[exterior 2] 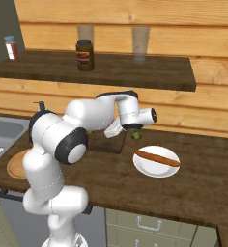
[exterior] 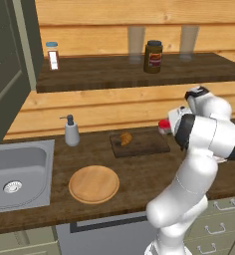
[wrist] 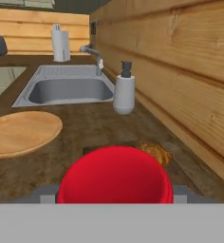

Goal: From the different types of pastries on the counter, select a croissant and place it on the cutting board. Then retrieve a jar of jam from the cabinet and place it alongside the croissant on the cutting board.

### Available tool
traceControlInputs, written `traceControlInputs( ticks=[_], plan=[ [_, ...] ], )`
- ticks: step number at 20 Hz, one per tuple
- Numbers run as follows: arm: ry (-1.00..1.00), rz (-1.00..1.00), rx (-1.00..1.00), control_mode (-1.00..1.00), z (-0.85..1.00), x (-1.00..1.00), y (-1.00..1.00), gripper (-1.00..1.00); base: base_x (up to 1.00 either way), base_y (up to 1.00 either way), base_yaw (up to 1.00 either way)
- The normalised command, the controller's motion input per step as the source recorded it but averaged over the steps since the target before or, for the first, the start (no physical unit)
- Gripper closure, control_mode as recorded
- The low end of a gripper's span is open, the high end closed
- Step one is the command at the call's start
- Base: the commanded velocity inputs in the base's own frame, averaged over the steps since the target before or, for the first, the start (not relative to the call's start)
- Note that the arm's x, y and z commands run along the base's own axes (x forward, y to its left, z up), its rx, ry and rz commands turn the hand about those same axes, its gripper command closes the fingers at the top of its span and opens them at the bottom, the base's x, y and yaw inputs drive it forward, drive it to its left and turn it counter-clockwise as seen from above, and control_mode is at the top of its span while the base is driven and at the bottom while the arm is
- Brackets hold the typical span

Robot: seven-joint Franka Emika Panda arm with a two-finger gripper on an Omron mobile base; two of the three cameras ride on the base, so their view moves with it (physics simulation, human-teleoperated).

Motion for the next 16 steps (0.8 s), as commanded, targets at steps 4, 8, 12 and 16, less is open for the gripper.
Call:
traceControlInputs(
  ticks=[4, 8, 12, 16],
  plan=[
    [0.00, 0.05, 0.05, -1.00, -0.29, 0.32, -0.14, 1.00, 0.00, 0.00, 0.00],
    [0.00, 0.04, 0.04, -1.00, -0.39, 0.45, -0.04, 1.00, 0.00, 0.00, 0.00],
    [0.00, 0.04, 0.04, -1.00, -0.31, 0.33, 0.00, 1.00, 0.00, 0.00, 0.00],
    [0.00, 0.06, 0.06, -1.00, -0.23, 0.16, 0.01, 1.00, 0.00, 0.00, 0.00]
  ],
)
